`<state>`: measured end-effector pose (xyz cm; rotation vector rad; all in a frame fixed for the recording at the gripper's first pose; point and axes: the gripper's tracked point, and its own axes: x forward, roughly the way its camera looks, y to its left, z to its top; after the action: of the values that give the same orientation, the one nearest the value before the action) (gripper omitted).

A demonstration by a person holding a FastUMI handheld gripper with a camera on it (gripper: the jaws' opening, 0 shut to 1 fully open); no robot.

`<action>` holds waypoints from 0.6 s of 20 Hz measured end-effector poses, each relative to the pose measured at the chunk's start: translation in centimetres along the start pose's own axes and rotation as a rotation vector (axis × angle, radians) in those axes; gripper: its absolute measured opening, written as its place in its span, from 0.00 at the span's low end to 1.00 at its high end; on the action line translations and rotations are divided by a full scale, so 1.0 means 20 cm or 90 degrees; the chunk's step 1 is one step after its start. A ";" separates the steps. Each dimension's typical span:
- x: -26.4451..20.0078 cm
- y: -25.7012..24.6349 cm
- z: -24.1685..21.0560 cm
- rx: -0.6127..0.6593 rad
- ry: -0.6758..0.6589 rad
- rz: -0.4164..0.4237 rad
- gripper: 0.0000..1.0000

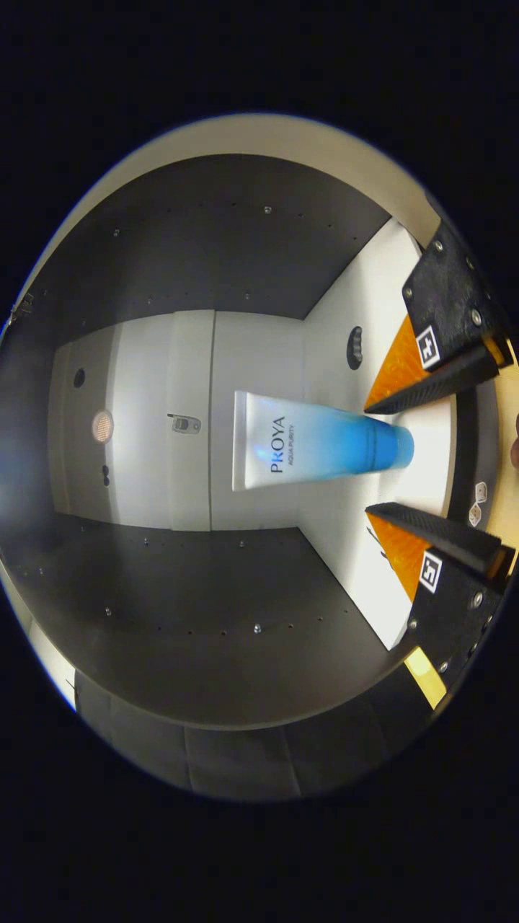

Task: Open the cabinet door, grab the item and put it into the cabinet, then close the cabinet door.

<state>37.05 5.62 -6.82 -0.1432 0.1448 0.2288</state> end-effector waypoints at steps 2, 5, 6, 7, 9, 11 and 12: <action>-0.06 0.01 0.03 -0.002 -0.012 -0.002 0.87; -0.19 0.01 0.07 0.003 -0.021 -0.008 0.92; -0.24 0.02 0.08 0.011 -0.023 -0.011 0.92; -0.29 0.02 0.10 0.018 -0.025 -0.013 0.92; -0.42 0.04 0.12 0.025 -0.025 -0.019 0.92; -0.56 0.06 0.15 0.028 -0.033 -0.031 0.92; -0.63 0.07 0.17 0.026 -0.040 -0.035 0.92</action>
<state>24.96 4.81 -1.62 -0.0989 0.0836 0.1749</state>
